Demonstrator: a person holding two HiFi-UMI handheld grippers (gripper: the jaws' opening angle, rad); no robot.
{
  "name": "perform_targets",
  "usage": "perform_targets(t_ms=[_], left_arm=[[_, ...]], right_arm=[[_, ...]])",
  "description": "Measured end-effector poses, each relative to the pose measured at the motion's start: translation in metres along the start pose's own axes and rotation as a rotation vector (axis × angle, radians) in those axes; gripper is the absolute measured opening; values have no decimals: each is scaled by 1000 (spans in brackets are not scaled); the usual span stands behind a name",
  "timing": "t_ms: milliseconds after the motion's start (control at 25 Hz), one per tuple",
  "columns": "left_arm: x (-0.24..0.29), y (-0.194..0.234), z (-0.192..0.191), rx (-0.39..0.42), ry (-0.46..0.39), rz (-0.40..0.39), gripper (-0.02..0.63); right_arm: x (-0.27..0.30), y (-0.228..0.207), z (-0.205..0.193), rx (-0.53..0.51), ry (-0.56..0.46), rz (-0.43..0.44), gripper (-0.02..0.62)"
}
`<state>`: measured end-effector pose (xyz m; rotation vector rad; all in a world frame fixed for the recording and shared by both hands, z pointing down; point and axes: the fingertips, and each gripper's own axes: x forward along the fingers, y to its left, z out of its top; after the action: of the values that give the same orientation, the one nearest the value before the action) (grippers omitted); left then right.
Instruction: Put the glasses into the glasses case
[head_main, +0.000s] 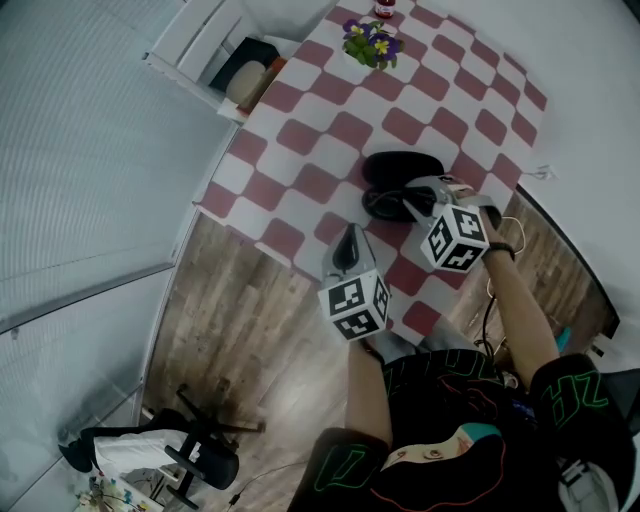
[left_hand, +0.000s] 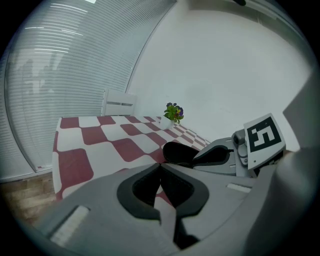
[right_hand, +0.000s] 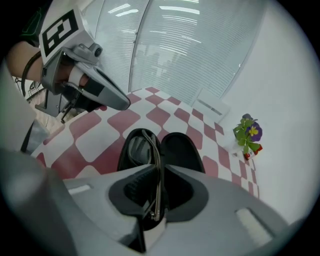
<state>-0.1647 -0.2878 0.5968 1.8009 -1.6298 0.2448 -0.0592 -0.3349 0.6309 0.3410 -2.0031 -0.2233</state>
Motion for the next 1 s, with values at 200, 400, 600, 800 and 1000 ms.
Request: perform_targets(t_ms=[200,400,600,800,1000], left_arm=[[-7,-8,4,-3,-30,10,8],[-19,-22,19,19,-83,20,8],[-42,-46,48,71,-174,30,8],[-65,-67,80,143,-266,40,8],[-88,-82,114,186,-340,55,8]], right_arm=[[-19,-15,6,86,-69,-80,58],[-48,-28,8,221,-161,-184,5],[-91,-47,9,547,-382,-228,5],[-135,-60,11,605,-441,-297,5],[-186,-69,16,670,-577,-370,5]])
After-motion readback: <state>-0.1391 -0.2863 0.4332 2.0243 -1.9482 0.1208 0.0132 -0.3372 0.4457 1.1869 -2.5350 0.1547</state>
